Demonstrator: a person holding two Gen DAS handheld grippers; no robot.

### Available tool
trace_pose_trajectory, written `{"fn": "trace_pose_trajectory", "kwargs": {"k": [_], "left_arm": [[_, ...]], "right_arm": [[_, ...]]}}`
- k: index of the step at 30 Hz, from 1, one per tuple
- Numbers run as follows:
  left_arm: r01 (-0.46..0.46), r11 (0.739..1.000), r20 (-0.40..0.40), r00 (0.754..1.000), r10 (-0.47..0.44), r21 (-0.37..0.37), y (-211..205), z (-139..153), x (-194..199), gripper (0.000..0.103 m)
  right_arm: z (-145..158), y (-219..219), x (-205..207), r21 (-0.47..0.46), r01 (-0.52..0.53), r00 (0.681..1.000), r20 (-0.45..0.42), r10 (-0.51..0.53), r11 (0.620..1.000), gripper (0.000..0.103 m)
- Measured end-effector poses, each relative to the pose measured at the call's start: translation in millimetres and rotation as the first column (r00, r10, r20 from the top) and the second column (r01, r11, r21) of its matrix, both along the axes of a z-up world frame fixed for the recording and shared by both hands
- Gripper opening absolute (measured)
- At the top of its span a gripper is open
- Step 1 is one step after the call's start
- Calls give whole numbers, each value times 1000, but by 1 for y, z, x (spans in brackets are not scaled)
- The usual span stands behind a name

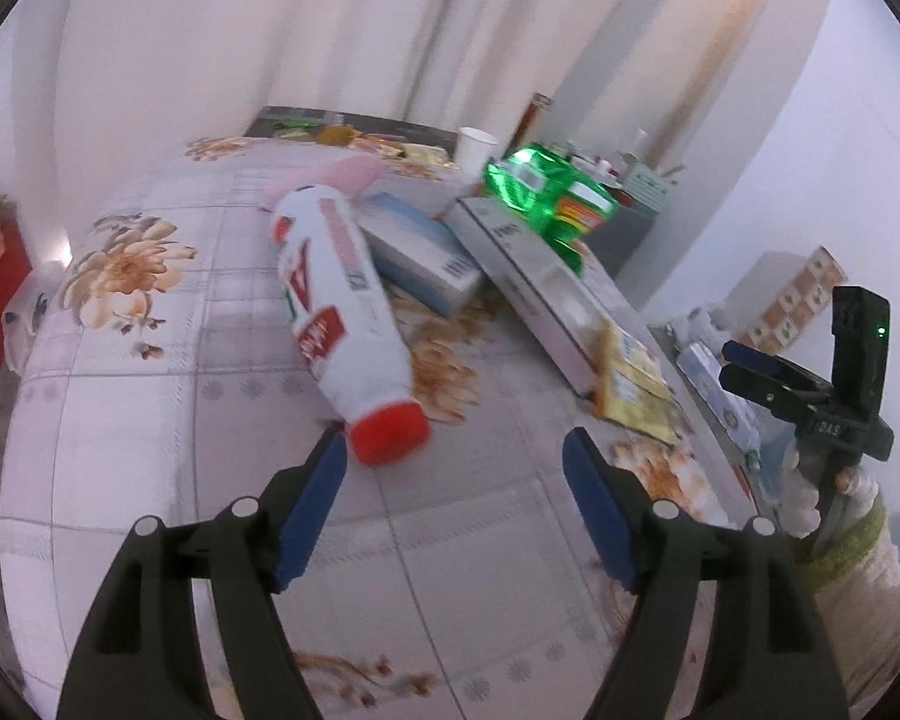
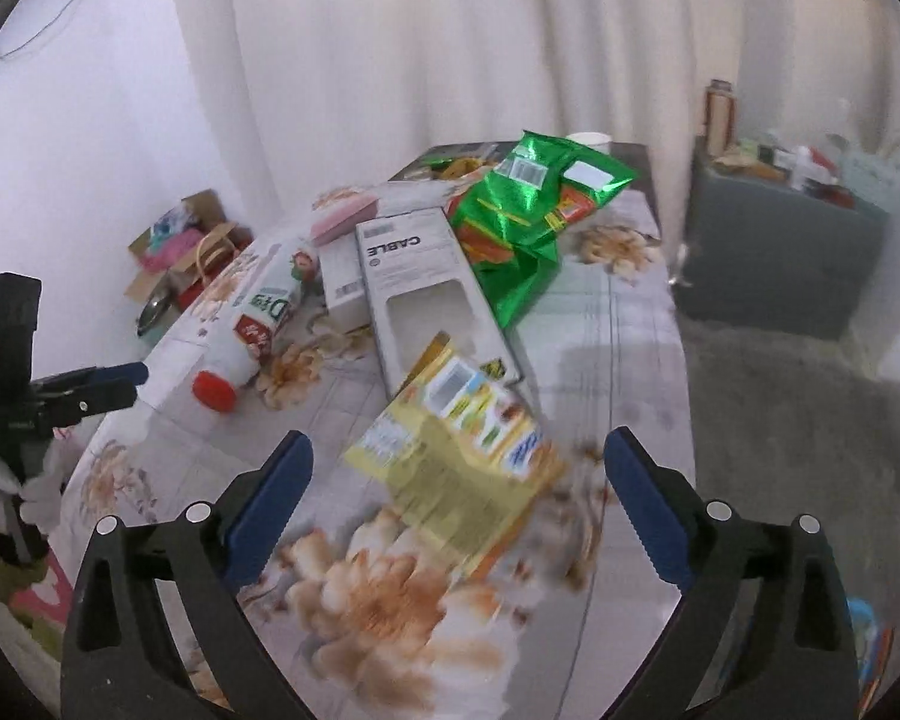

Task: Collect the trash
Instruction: 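Move both grippers back over the table toward the bottle and snack bag, then grasp the white red-capped bottle with the left gripper while the right gripper grasps the yellow snack bag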

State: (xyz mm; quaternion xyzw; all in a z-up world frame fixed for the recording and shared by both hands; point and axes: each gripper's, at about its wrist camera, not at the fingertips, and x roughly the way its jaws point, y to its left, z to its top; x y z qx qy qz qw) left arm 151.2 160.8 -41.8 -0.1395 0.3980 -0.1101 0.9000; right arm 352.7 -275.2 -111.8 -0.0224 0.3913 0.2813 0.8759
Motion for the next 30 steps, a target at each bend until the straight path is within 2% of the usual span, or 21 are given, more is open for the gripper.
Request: {"fn": "trace_pose_trajectory", "kwargs": {"k": [4,7,10,16,18,21,23,27,30], "left_arm": [[-23,1000,-13,1000,22,-9,5,-7,16,73],[-35,999,-22,999,34,-20,6,-11,26,73],[-42,999,-26,999,42,-28,5,-13,32,73],[-29,999,-33,999,28,-33,8,-17,39,74],[-28,999,-41,999,27,-39,9,-19,43,74],[-34,998,-49,998,32,-47,11,-20,51,76],[-41,998,-49,998,39,-50,13,-19,57,78],[-43,999,-62,997,42,-13,10,-18,75,82],[-69,998,-92,993,70,11,11,-24,90,83]], "right_arm": [[-12,-8,44,100,-30,994,-102,40,995,94],[-36,-14,78,188,13,971,-237,32,982,94],[-58,-14,81,210,40,947,-320,30,977,94],[-53,-2,23,240,-45,935,-332,125,970,94],[-49,5,3,212,-75,934,-327,143,974,94],[-39,17,-22,115,-98,954,-272,126,988,94],[-35,20,-27,59,-70,967,-242,82,996,94],[-31,26,-24,30,-35,977,-209,41,999,94],[-30,31,-18,11,-45,980,-196,46,999,94]]}}
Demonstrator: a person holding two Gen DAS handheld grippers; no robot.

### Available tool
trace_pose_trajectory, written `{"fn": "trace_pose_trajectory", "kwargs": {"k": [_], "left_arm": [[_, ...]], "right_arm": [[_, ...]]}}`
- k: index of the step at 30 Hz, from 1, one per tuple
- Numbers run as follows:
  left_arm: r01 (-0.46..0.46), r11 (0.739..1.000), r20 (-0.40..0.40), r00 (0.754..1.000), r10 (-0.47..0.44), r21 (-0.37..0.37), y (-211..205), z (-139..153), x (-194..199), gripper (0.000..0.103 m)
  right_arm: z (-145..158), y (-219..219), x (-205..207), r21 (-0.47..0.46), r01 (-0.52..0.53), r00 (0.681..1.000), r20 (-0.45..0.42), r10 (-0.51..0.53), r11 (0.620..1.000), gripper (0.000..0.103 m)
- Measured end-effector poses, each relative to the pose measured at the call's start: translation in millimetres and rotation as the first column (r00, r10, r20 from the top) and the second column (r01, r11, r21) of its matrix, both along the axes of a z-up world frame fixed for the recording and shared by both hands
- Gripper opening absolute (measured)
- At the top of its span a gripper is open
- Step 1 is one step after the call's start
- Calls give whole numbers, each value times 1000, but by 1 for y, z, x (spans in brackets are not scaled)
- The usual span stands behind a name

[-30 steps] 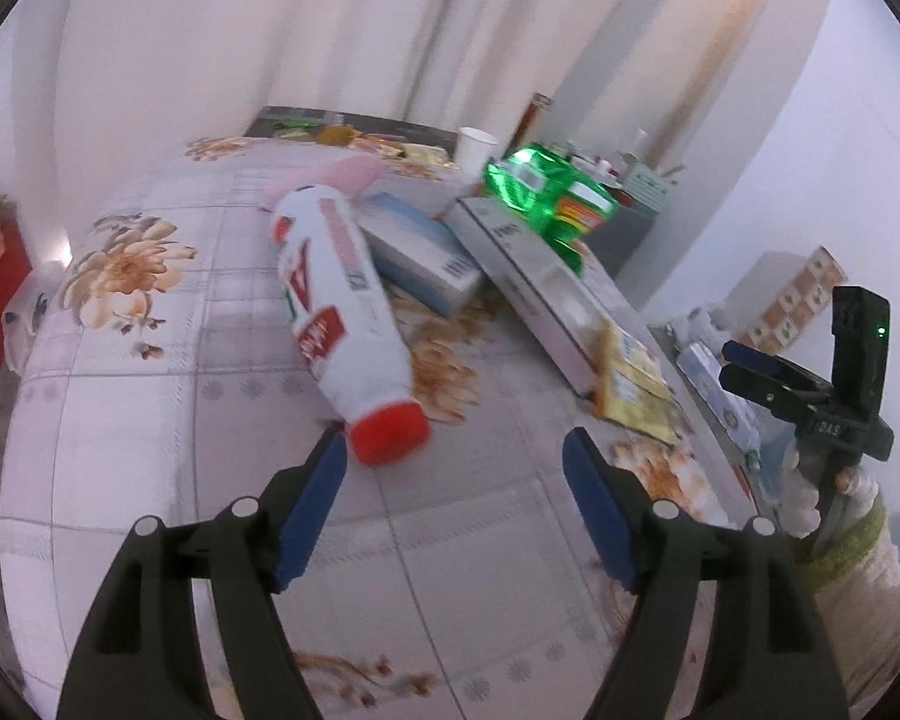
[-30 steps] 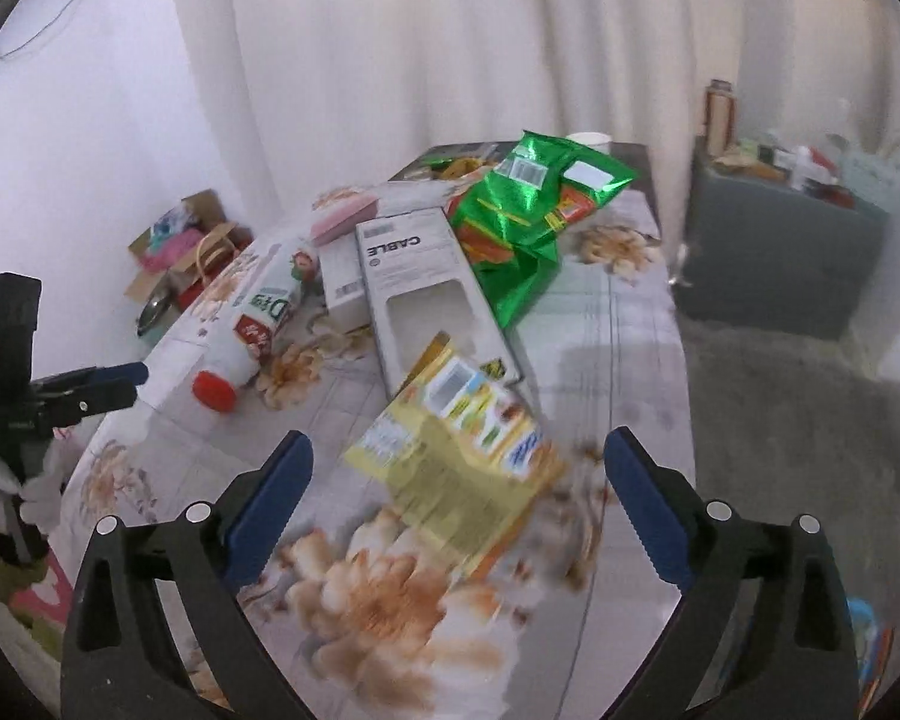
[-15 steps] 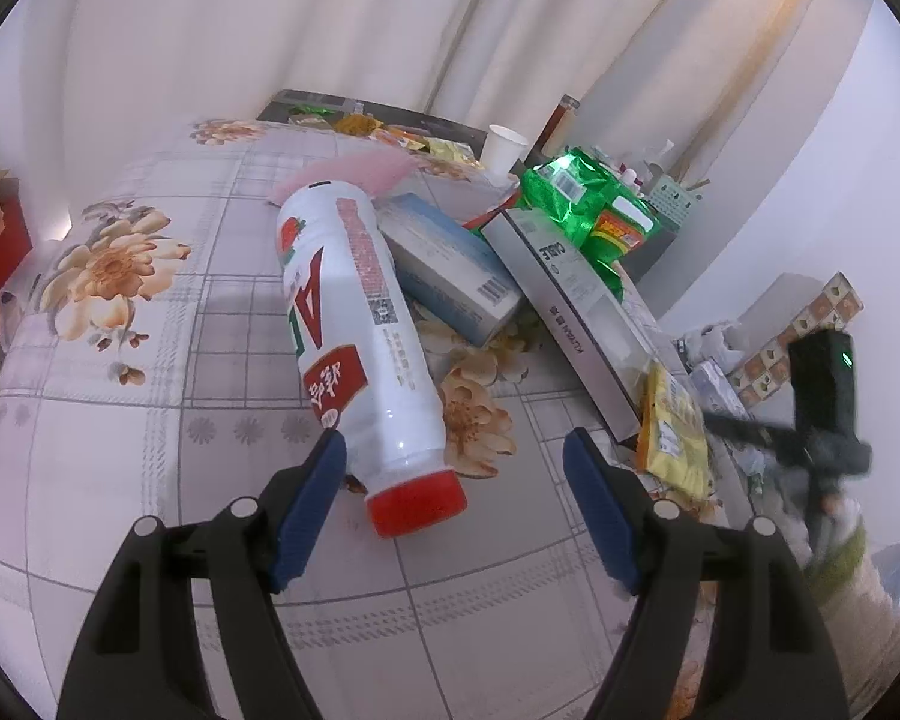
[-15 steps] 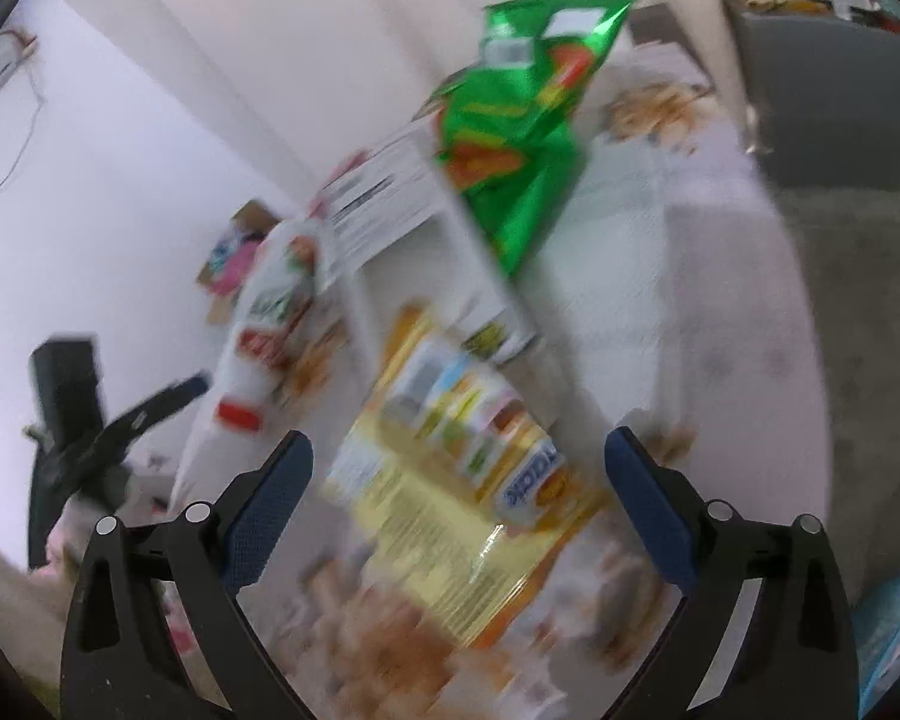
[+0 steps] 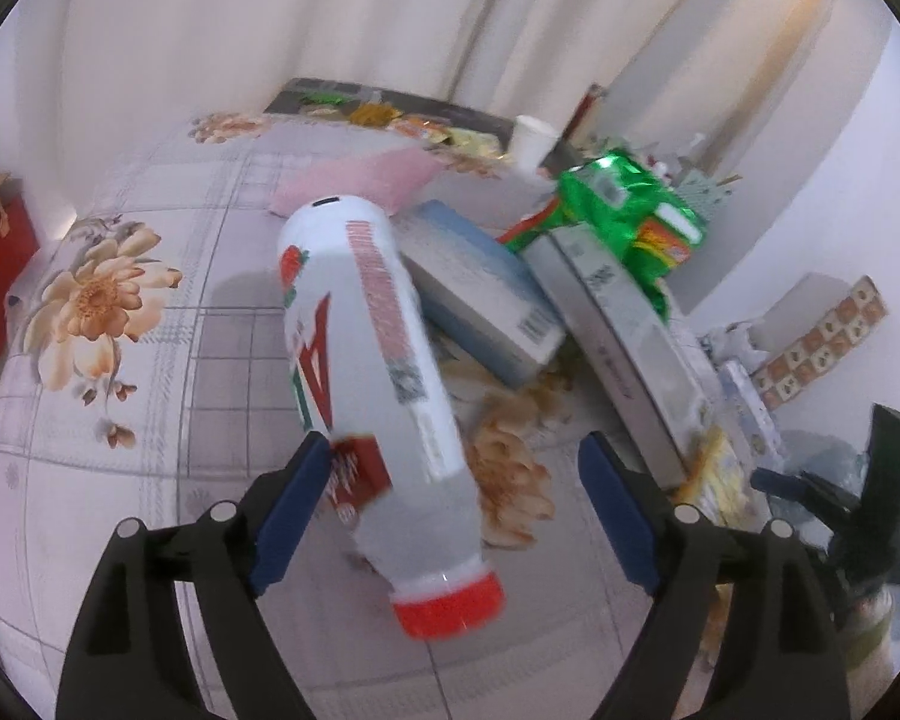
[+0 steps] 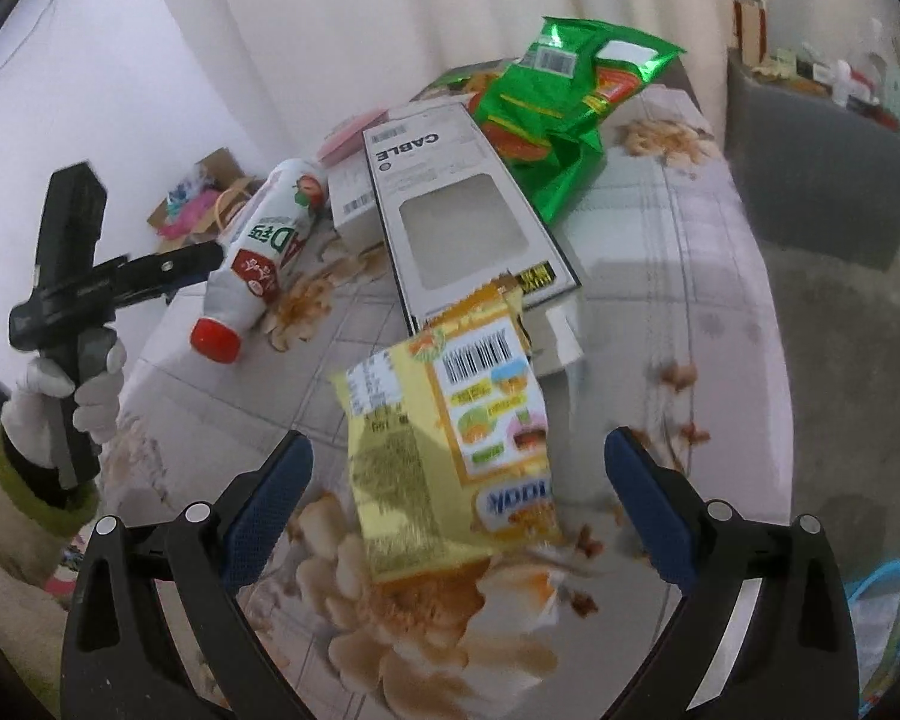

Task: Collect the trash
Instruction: 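Grasp the white red-capped bottle with the left gripper while the right gripper grasps the yellow snack bag, then carry the bottle and yellow snack bag to the wastebasket and open both grippers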

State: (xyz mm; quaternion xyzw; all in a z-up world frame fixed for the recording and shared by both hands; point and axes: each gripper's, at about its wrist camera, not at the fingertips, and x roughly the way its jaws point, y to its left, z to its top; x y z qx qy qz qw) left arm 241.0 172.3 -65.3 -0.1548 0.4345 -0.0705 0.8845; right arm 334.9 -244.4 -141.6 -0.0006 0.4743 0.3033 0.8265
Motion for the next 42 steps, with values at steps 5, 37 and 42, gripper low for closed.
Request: {"fn": "trace_pose_trajectory", "kwargs": {"k": [5,37,42], "left_arm": [[-65,998,-41,997,66,24,11,-11,26,84],[-88,995,-73,994,85,-46,13,-26,-11,64],[-65,996,-49,997,62,-55,6,-18,-29,64]], "right_arm": [[-9,7,8,-67,-21,1000,21,23,997,94],[-22,26,-10,-228,51,998,52,-41,972,71],[-18,19,-19,-202,79,997,37,-73,976,67]]}}
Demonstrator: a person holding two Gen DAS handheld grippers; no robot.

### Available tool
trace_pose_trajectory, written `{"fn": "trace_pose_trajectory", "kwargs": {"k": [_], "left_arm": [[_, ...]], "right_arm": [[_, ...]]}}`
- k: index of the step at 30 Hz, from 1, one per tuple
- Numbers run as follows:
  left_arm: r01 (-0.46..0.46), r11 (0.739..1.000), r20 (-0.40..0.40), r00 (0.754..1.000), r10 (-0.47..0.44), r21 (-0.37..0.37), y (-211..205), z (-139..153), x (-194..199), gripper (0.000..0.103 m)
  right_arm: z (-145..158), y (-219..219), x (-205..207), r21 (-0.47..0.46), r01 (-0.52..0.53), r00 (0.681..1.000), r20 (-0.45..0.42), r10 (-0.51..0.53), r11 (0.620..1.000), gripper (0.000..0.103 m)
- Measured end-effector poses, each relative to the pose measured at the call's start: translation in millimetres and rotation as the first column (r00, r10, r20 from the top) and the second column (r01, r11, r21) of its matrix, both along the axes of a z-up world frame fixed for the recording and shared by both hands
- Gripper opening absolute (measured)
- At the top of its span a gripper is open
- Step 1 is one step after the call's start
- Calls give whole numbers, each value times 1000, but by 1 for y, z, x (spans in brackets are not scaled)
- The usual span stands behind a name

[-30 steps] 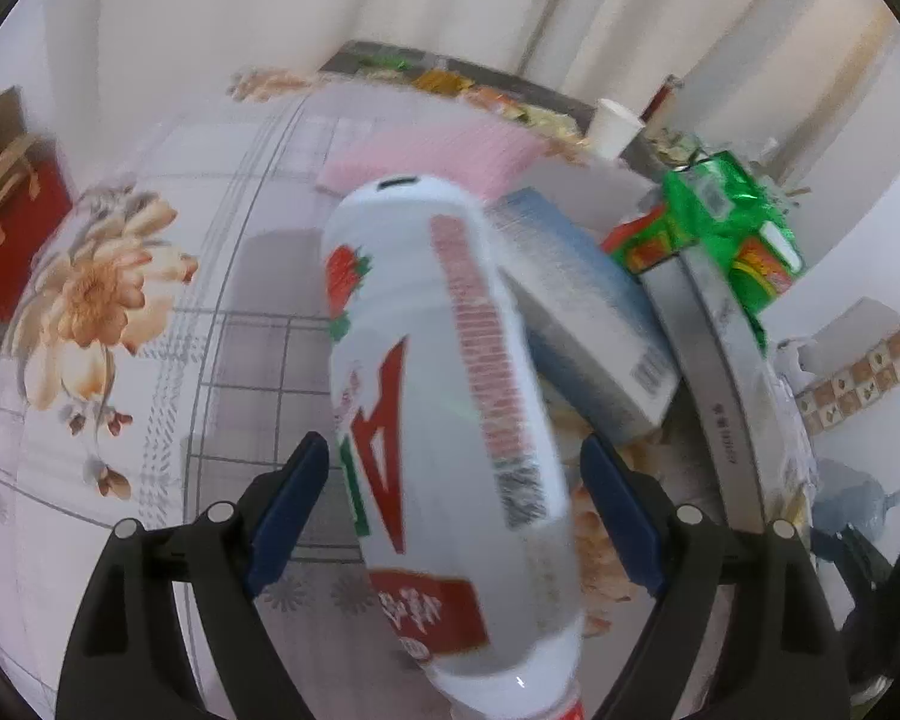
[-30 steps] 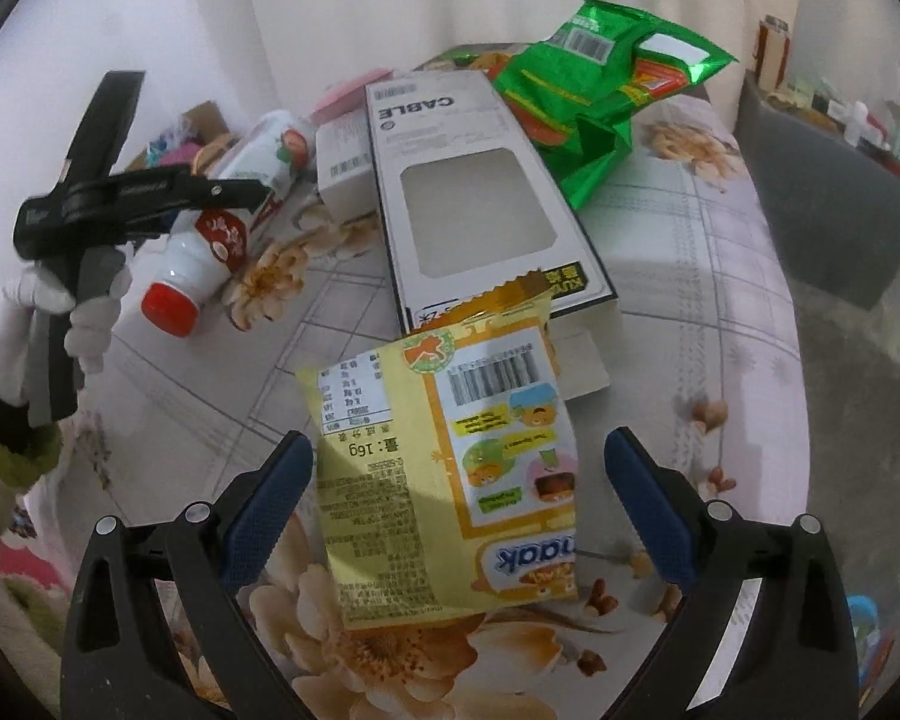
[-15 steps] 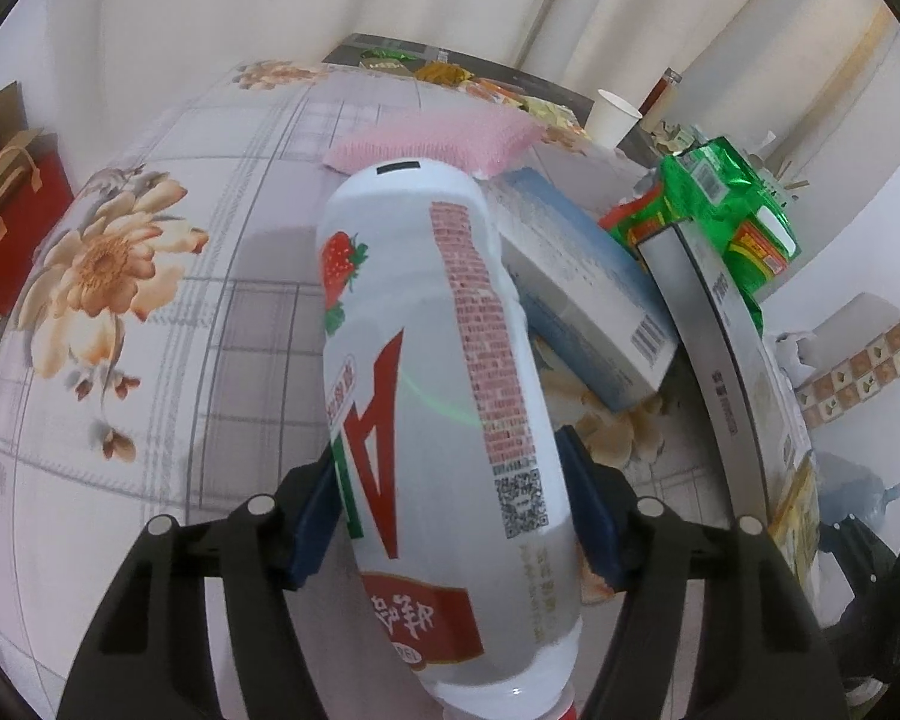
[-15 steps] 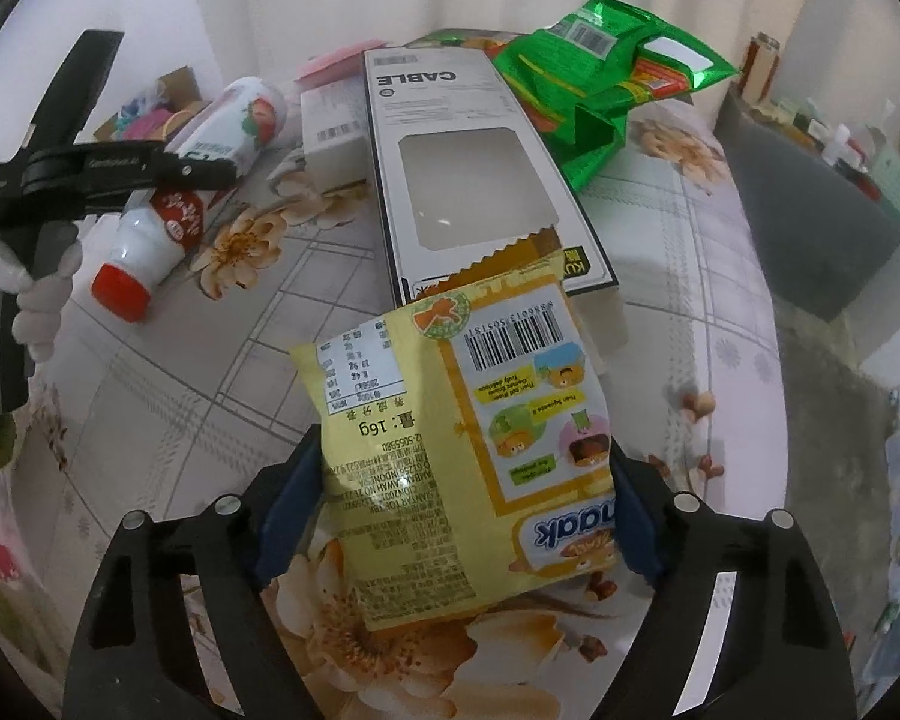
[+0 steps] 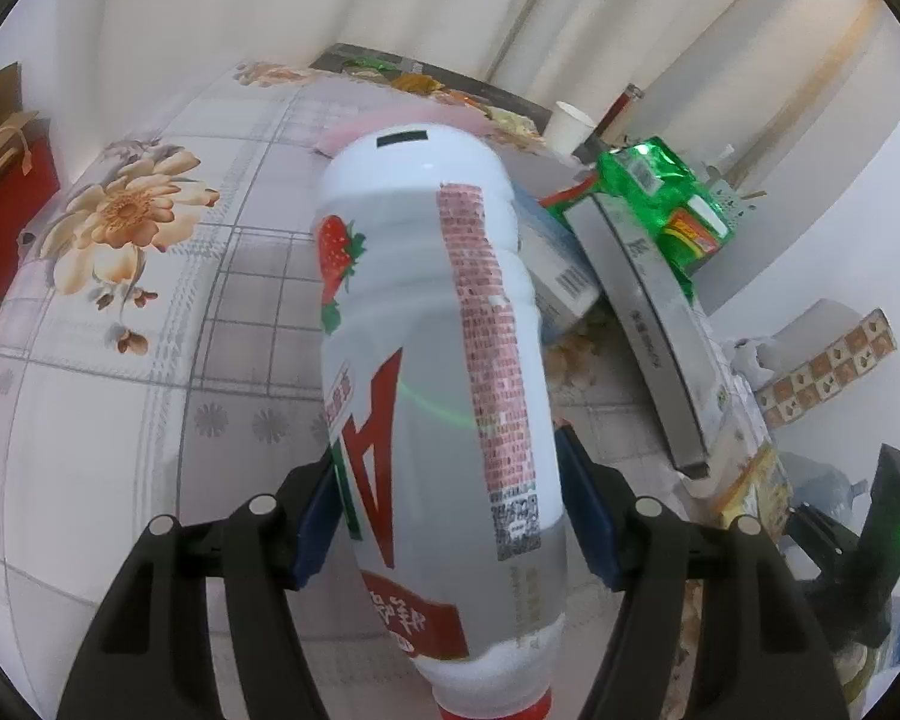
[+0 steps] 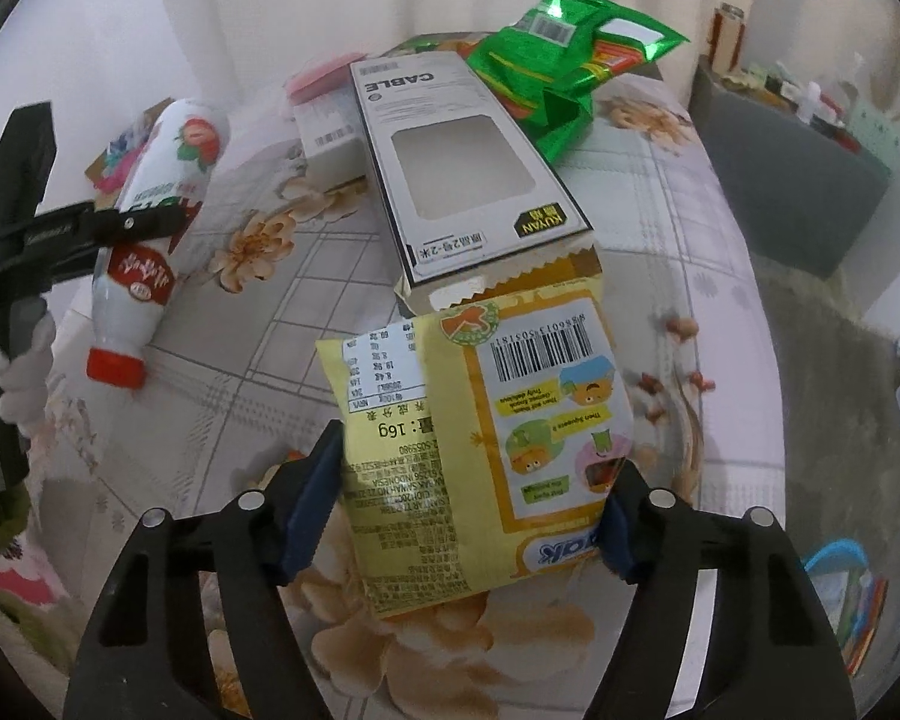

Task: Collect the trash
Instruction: 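Carry the bottle and yellow snack bag to the wastebasket and open both grippers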

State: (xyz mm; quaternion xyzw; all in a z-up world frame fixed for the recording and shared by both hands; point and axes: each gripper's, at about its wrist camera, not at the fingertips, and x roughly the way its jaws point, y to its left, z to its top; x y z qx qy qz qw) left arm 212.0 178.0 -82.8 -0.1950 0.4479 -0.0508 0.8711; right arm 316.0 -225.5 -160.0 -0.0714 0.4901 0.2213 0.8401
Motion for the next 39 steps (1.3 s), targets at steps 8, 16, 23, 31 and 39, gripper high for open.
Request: {"fn": "trace_pose_trajectory", "kwargs": {"k": [8,16,23,31,39], "left_arm": [[38,999,34,999,-38,1,-14,17,-19,64],[109,994,76,991,-109,8,-39,37,-29,64],[177,984,113,978,-178,21,-62,54,-34,64],[271,962,176,946,-274,42,-99,78,-43,64],[381,921,189,902,-389,82,-152,91,-37,64]], "right_arm": [[11,-13,-15,55,52,999,-5,-51,997,63],[28,-24,-32,109,90,996,19,-92,990,63],[41,-40,-48,139,123,990,45,-130,983,63],[46,-65,-65,180,172,981,54,-184,969,63],[53,-105,-77,246,254,958,65,-278,935,63]]}}
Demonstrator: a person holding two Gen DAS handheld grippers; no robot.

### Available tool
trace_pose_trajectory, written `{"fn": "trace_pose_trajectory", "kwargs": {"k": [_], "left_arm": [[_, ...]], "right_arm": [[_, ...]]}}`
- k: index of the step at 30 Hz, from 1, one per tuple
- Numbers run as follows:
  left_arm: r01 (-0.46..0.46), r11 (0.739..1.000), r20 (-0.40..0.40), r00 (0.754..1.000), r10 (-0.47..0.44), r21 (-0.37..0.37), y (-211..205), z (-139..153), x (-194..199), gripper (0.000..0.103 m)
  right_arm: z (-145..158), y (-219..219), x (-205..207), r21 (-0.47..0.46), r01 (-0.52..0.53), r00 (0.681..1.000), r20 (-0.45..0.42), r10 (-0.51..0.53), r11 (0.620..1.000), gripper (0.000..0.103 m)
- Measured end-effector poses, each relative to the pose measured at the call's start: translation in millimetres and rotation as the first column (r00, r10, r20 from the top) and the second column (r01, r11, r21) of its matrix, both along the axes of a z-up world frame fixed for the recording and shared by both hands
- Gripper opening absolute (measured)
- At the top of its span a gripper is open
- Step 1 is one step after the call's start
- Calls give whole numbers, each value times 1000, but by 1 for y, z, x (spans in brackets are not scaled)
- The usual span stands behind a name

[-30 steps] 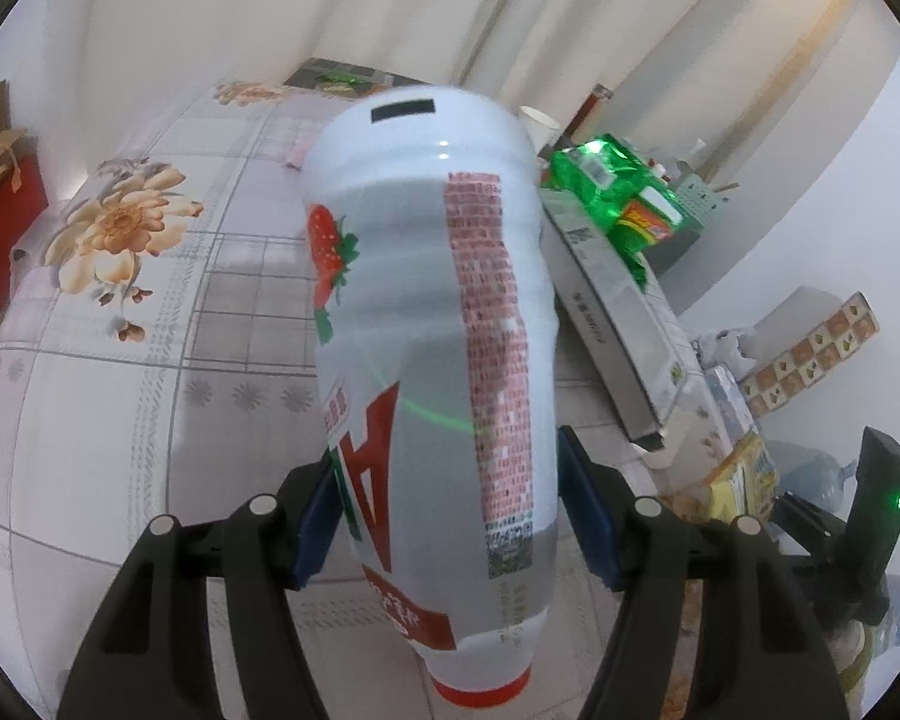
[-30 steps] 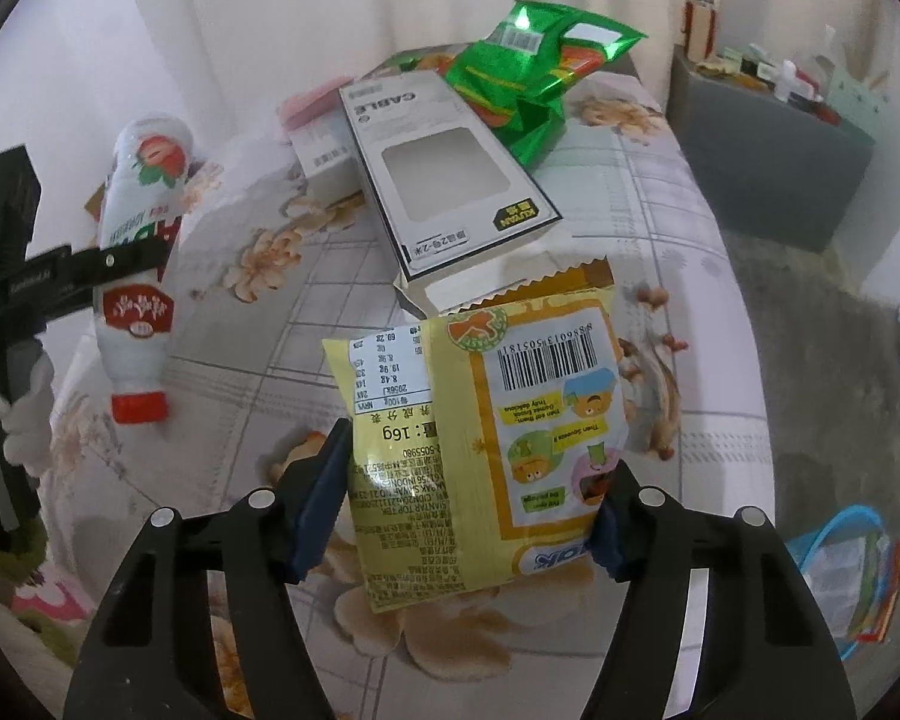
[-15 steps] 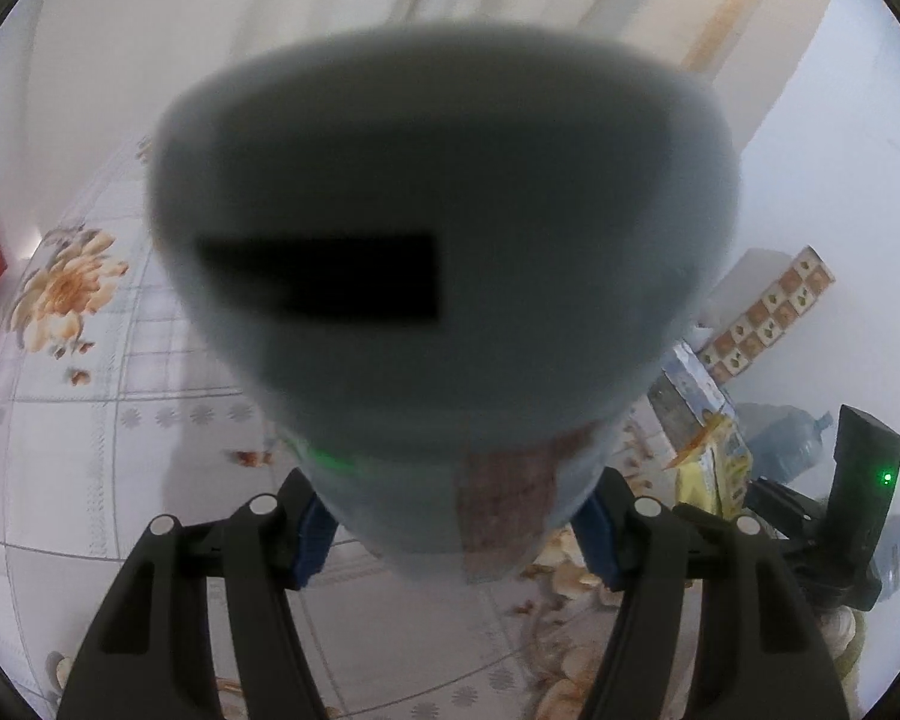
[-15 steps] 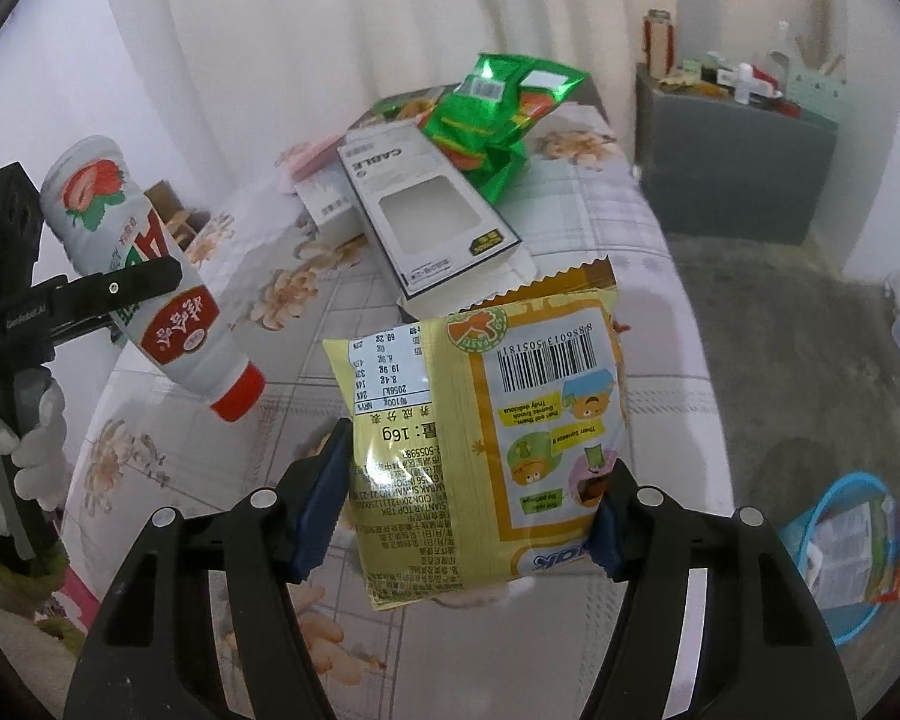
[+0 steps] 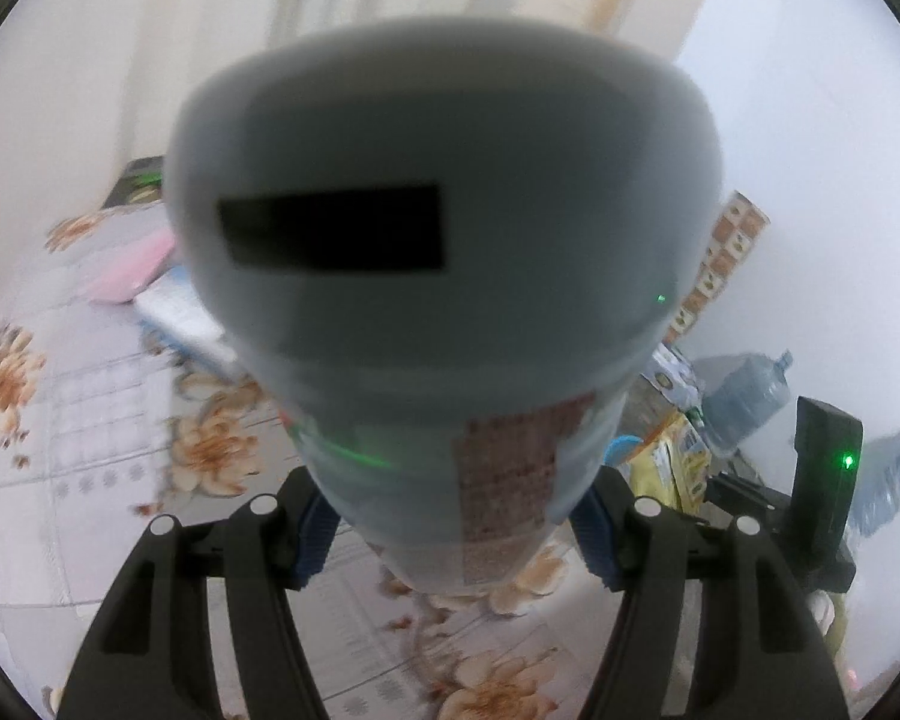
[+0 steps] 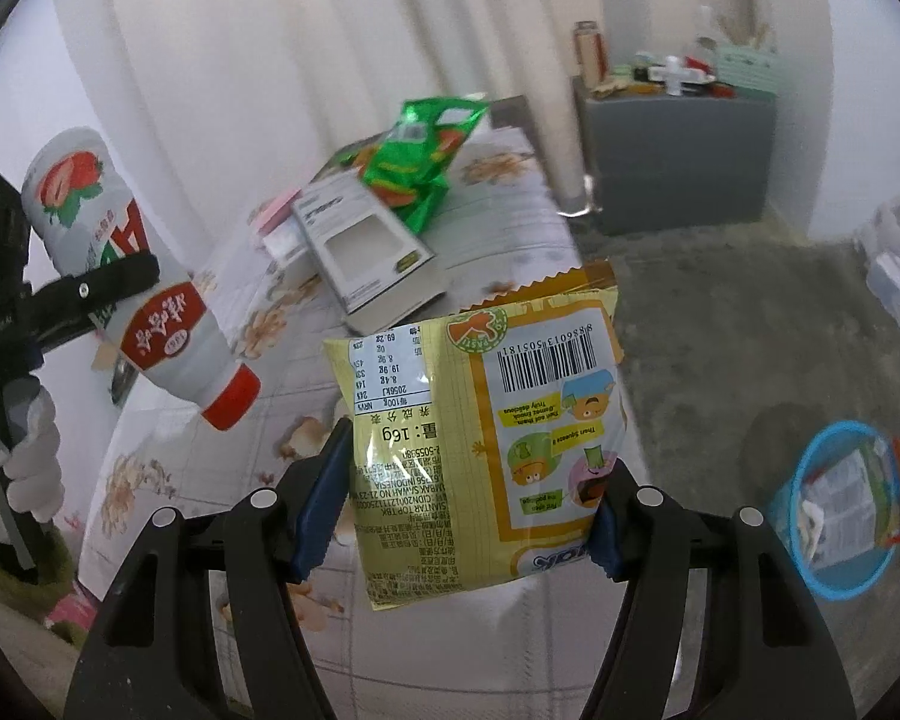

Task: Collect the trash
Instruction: 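Carry the bottle and yellow snack bag to the wastebasket and open both grippers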

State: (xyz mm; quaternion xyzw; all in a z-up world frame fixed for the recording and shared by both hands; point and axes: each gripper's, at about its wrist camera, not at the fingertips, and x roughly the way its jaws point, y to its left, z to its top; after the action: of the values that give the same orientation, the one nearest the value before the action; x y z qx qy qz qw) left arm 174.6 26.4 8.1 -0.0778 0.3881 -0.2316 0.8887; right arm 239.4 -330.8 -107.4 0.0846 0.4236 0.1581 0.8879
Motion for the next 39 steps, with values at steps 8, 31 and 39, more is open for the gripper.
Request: {"fn": "trace_pose_trajectory", "kwargs": {"k": [8,31,39], "left_arm": [[158,986,-6,987,-158,51,-78,-6,20,64],[592,798,-141,804,-577,112,-354,-62,64,64],[673,728,-318,724,-612,131,-462,-133,103,64]], "right_arm": [[-4,-63,-16,60,152,988,-6,-152,987,63],[-81,-262,-55,162,664,747,-182,-639,730,63],[-145,-328,-28,174,761,644,-322,-694,625,63]]}}
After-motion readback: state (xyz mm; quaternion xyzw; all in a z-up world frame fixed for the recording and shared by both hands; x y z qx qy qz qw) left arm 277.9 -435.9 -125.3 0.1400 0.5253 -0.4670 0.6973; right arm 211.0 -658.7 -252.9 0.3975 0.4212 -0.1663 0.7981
